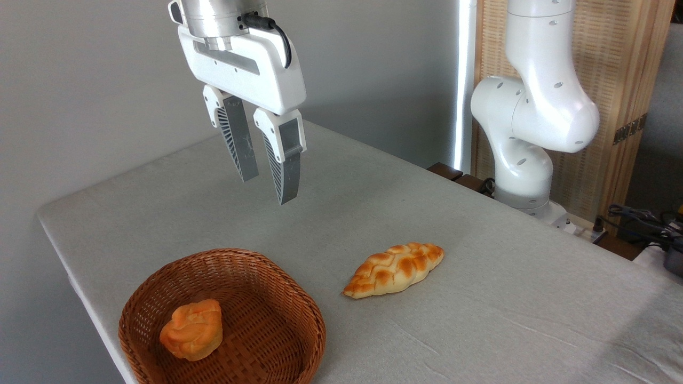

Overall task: Put bread into the basket
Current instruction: 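Move the open gripper over the braided bread roll and lower it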

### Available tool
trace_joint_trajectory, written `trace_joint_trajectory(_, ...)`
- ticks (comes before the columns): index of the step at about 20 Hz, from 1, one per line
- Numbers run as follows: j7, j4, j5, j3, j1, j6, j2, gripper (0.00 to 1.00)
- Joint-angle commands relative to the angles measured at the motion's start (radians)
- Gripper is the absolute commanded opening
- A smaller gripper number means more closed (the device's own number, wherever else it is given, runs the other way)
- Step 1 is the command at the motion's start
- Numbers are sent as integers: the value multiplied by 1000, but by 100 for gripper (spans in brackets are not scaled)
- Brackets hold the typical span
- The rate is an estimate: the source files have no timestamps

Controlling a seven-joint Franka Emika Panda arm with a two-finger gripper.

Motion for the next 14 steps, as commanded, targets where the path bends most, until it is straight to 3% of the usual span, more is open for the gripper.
trace_joint_trajectory(1,12,-1,-20,12,0,-10,6,100)
trace_joint_trajectory(8,14,-10,-20,13,2,-5,-1,100)
trace_joint_trajectory(14,37,-378,-16,21,10,192,-239,100)
